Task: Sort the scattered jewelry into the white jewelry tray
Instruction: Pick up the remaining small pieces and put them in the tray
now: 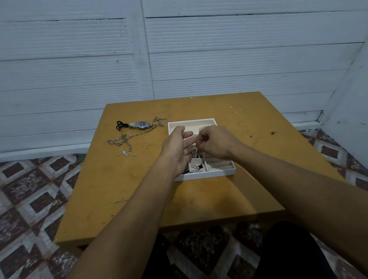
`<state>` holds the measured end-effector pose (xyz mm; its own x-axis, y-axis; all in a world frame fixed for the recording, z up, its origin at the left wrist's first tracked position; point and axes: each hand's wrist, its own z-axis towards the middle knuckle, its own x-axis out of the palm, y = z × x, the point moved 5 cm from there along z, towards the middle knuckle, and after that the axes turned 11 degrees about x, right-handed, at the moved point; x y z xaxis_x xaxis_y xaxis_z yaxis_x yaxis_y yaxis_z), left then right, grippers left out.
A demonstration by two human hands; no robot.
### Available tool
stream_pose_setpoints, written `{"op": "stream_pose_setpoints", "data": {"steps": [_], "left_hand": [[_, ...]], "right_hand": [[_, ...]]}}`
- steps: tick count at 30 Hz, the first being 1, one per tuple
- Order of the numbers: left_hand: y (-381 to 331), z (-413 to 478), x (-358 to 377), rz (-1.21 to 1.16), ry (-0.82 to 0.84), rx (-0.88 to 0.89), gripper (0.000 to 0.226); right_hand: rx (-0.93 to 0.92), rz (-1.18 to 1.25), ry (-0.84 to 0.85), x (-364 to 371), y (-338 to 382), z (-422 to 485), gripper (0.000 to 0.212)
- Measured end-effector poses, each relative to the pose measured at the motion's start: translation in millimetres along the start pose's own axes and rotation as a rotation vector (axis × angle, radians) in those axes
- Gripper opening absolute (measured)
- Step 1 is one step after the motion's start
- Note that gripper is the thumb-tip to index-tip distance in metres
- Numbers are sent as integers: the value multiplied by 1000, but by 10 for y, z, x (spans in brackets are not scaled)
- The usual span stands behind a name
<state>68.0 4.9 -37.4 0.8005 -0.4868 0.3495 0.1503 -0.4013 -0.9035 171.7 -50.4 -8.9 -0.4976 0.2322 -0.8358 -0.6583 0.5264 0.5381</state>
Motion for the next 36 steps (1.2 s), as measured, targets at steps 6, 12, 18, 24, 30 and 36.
{"op": "stream_pose_setpoints", "data": {"steps": [6, 12, 18, 24, 30, 36], "left_hand": [[-6, -19, 9, -2, -10, 5, 30], [-76, -15, 0, -41, -46, 34, 29], [-198, -101, -79, 52, -56, 113, 27], [-392, -173, -475, 455, -125, 356, 24], [-524, -273, -998, 717, -200, 463, 21], [-641, -349, -1359, 877, -255, 522, 19]], "right_hand": [[3, -9, -11, -40, -29, -12, 12], [-5, -35, -19, -68, -51, -44, 13], [-17, -20, -13, -70, -35, -46, 12], [-22, 38, 2, 24, 104, -45, 10], [-64, 25, 31, 213, 359, 3, 10], [-116, -86, 1, 447, 671, 82, 14]]}}
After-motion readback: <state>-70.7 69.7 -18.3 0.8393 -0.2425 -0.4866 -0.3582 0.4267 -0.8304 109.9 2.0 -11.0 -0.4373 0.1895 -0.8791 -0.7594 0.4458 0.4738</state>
